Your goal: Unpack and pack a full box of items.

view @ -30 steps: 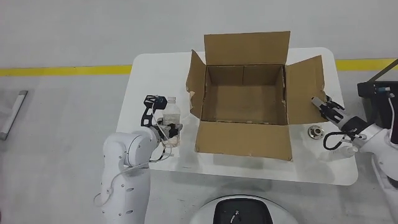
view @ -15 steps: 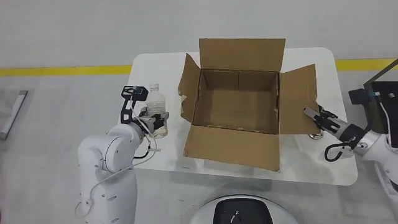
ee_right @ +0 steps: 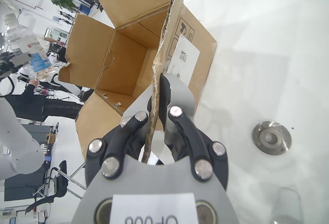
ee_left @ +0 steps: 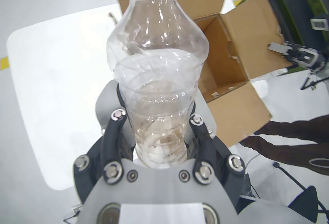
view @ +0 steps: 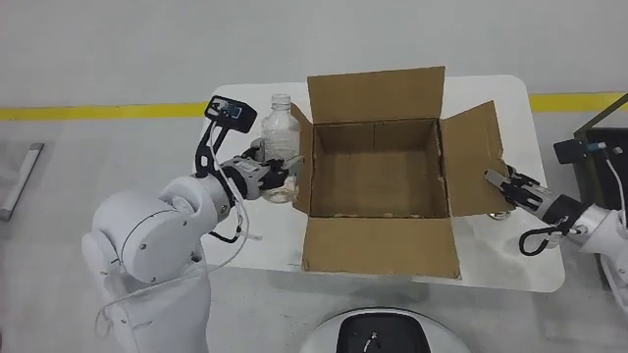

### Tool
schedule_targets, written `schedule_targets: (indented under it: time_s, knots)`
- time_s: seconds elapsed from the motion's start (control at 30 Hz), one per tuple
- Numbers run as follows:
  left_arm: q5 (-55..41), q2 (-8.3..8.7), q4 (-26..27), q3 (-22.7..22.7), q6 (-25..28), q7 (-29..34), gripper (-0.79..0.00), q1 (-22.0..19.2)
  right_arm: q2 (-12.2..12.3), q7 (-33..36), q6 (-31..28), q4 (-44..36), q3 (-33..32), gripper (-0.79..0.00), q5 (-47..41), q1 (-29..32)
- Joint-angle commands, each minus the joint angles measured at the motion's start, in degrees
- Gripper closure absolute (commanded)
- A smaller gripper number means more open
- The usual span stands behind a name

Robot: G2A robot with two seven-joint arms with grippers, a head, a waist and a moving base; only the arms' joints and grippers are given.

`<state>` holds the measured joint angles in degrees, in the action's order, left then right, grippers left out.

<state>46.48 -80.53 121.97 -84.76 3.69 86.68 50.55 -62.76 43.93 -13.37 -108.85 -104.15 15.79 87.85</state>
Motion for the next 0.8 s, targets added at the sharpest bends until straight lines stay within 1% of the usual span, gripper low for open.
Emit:
schedule_targets:
  time_s: [0.0, 0.07, 0.17, 0.33, 0.77]
  knots:
    - [-1.7, 0.11, -0.4, 1.7, 0.3, 0.4, 0.000, -2.0, 0.0, -0.4, 0.1, -0.1, 0.4, 0.000, 0.9, 0.0]
    - [-3.6, 0.06, -1.5, 3.7, -0.6, -0.4, 0.000, -3.7, 0.1, -0.9, 0.2, -0.2, 0.8, 0.000, 0.8, 0.3]
    - [-3.0, 0.10, -3.9, 6.8, -1.0, -1.2, 0.000, -5.9, 0.1, -1.4, 0.3, -0.6, 1.0, 0.000, 0.9, 0.8]
    - [-2.2, 0.05, -9.4, 12.1, -2.0, -3.0, 0.000, -7.6, 0.2, -2.2, 0.2, -0.9, 1.1, 0.000, 0.4, 1.8]
    - [-2.3, 0.04, -9.9, 12.4, -2.1, -3.1, 0.000, -7.6, 0.5, -3.7, 0.2, -1.4, 1.1, 0.000, -0.6, 3.2]
